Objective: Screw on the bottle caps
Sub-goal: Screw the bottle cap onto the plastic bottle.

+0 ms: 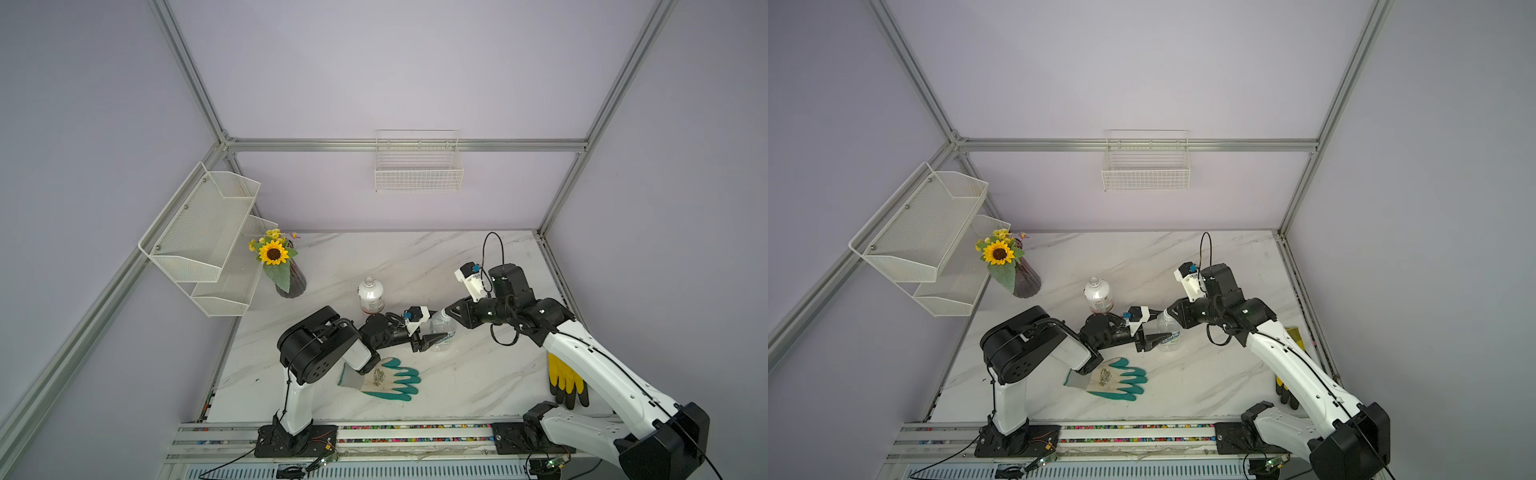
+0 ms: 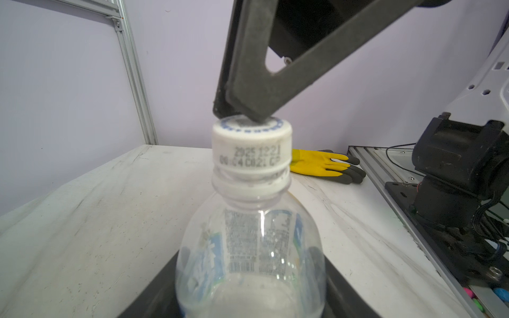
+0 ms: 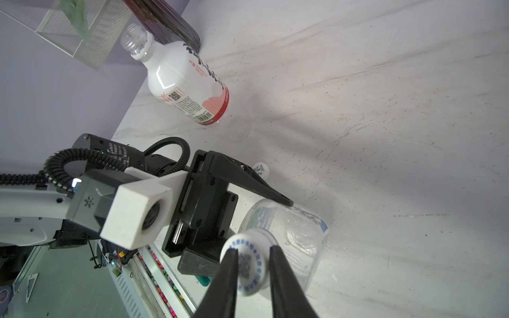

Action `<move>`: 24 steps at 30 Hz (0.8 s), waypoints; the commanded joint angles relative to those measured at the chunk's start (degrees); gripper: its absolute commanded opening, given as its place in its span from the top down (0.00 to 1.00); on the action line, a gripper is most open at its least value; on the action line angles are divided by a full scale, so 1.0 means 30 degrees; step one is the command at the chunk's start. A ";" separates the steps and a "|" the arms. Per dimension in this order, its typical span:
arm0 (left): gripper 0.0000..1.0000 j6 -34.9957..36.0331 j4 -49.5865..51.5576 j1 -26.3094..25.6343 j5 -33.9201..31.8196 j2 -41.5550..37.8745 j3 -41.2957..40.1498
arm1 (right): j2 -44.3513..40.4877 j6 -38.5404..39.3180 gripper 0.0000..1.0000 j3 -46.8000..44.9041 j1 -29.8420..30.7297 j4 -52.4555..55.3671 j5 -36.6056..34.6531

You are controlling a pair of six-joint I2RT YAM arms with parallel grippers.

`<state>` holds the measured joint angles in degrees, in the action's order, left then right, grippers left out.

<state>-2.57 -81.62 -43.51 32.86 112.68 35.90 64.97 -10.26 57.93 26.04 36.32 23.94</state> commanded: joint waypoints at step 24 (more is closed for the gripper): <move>0.35 -0.0252 0.1097 0.0064 0.0115 -0.0405 0.0422 | 0.2470 0.0975 0.66 0.2691 -0.0035 -0.0127 -0.0071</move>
<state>-3.42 -80.07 -43.51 32.53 112.49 36.56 70.74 -8.62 65.14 26.11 37.87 22.44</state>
